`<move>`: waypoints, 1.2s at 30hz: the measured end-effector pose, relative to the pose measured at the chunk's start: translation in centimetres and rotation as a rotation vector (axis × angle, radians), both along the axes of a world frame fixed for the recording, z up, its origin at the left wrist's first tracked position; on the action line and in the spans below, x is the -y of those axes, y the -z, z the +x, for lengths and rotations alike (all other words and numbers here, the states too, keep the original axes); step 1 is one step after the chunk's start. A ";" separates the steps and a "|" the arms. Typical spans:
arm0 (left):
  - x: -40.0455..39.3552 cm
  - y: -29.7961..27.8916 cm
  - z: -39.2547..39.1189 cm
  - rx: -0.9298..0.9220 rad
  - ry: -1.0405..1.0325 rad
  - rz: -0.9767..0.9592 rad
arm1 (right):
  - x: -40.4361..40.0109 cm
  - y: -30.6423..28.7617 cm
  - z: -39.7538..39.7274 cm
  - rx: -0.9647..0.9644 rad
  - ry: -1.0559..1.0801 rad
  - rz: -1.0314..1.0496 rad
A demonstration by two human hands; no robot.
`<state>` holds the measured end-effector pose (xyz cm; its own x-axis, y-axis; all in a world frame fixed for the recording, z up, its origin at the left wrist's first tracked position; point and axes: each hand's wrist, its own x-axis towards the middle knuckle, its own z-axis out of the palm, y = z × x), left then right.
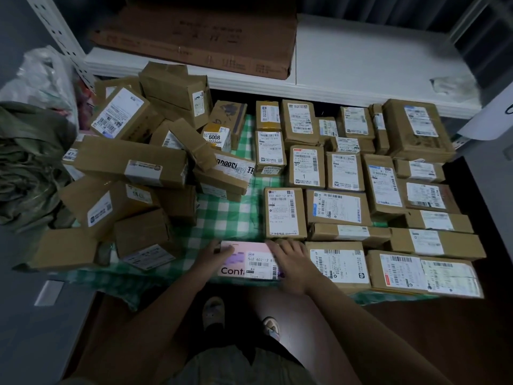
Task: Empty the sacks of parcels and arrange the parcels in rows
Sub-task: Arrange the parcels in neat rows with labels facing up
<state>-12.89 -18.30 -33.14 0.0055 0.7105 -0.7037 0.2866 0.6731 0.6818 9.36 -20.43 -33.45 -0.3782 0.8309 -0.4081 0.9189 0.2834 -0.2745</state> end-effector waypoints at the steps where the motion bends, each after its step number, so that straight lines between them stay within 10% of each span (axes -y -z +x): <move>1: 0.0 -0.1 0.3 0.025 0.010 0.006 | 0.3 0.3 0.2 0.042 0.003 0.045; 36: 0.6 1.1 2.6 -0.088 0.103 -0.002 | 2.3 1.2 3.2 0.009 0.368 0.060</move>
<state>-10.32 -18.89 -34.20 0.0160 0.7080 -0.7060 0.4127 0.6385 0.6496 12.58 -22.69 -34.65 -0.0463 0.9332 -0.3565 0.9646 -0.0511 -0.2589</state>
